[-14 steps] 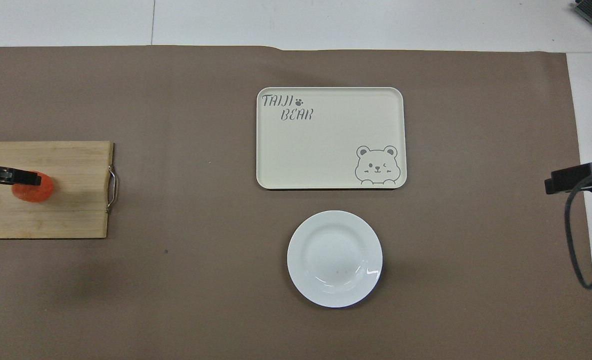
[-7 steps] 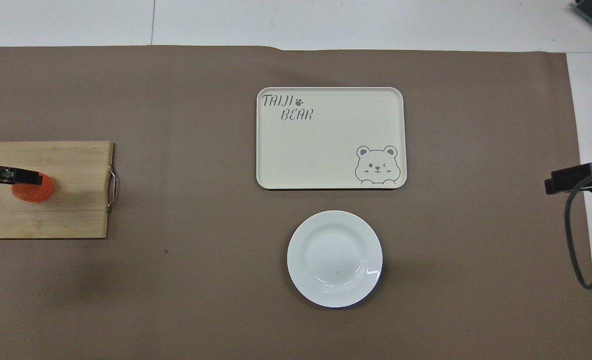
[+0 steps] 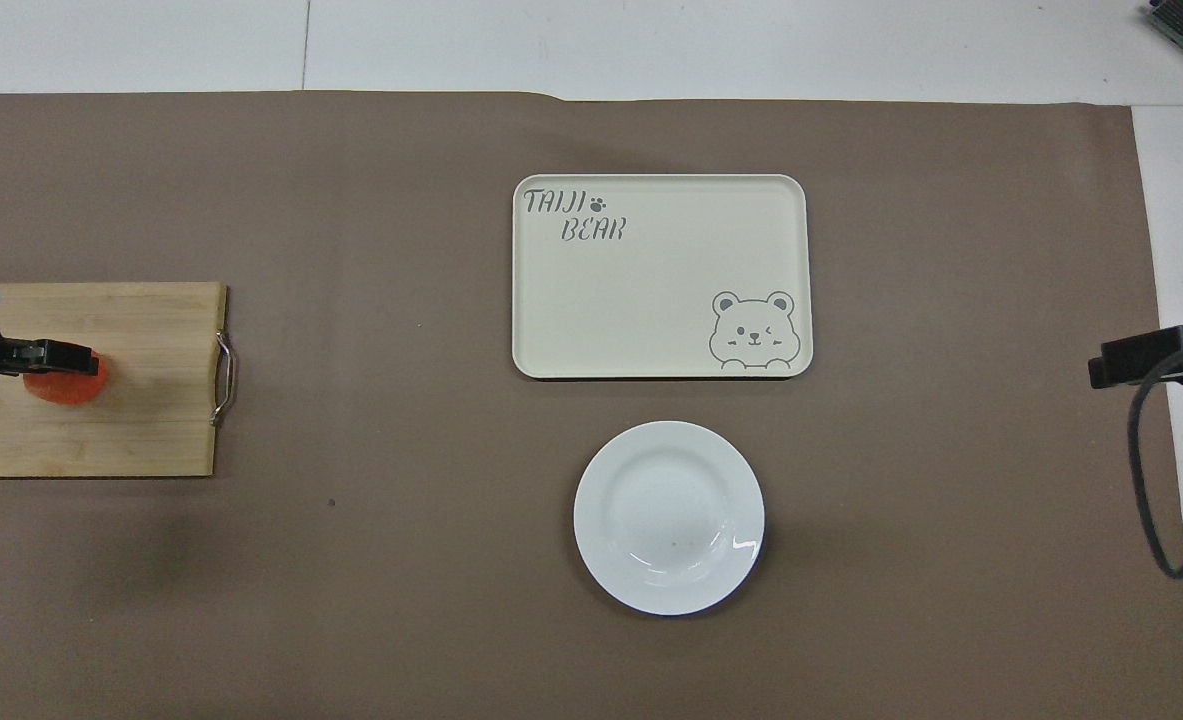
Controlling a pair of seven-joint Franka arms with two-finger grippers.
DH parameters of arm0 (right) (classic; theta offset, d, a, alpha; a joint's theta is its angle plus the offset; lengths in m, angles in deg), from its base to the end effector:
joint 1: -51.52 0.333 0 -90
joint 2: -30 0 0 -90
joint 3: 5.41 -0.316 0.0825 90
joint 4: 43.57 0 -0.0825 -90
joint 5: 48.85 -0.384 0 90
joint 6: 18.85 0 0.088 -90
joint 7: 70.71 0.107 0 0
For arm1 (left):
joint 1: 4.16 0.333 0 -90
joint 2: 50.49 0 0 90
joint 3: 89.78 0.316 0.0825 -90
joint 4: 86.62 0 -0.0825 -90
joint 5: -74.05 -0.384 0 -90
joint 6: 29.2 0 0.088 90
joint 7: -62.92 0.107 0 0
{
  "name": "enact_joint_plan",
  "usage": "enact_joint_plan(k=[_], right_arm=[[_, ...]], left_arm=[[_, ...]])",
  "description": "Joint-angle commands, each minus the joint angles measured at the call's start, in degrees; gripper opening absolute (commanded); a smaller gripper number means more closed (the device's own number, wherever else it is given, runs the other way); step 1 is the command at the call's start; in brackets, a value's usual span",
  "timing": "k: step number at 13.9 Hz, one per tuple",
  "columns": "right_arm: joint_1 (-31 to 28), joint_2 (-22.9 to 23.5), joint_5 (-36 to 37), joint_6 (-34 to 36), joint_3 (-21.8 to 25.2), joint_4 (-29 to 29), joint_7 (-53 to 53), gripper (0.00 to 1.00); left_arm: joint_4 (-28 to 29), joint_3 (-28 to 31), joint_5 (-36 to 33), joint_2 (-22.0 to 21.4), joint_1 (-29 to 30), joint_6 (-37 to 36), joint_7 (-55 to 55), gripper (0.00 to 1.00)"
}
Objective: Place orange and plate with both arms
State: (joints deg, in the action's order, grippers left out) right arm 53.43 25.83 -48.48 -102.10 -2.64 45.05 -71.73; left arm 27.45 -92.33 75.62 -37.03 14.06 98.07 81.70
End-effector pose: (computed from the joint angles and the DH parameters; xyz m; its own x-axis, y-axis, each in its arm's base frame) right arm 0.5192 -0.0096 0.6645 0.9998 0.0022 -0.0211 0.0023 -1.0000 0.0025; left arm 0.5739 0.1610 0.3454 0.9993 -0.0363 0.0059 -0.0365 -0.9988 0.0319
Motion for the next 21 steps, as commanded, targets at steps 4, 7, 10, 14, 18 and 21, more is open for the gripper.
enact_joint_plan(k=[4, 7, 10, 14, 18, 21], right_arm=[[-0.41, -0.92, 0.51, -0.33, -0.22, 1.12, 0.5, 1.0], [-0.41, -0.92, 0.51, -0.33, -0.22, 1.12, 0.5, 1.0], [-0.41, -0.92, 0.51, -0.33, -0.22, 1.12, 0.5, 1.0], [-0.41, -0.92, 0.51, -0.33, -0.22, 1.12, 0.5, 1.0], [-0.41, -0.92, 0.51, -0.33, -0.22, 1.12, 0.5, 1.0], [-0.41, -0.92, 0.51, -0.33, -0.22, 1.12, 0.5, 1.0]], left_arm=[[4.66, -0.35, 0.72, 0.25, 1.47, 5.44, -0.24, 1.0], [4.49, -0.35, 0.64, 0.78, 1.74, 5.18, -0.24, 0.01], [2.21, -0.35, 0.64, 0.52, 1.38, 1.85, -0.24, 0.0], [-4.28, -1.05, 0.64, -0.36, 0.68, -6.23, -0.32, 0.0], [-8.95, -1.22, 0.55, -2.11, -1.42, -10.89, -0.23, 0.0], [-9.49, -1.14, 0.55, -6.15, -3.97, -14.23, -0.67, 0.0]])
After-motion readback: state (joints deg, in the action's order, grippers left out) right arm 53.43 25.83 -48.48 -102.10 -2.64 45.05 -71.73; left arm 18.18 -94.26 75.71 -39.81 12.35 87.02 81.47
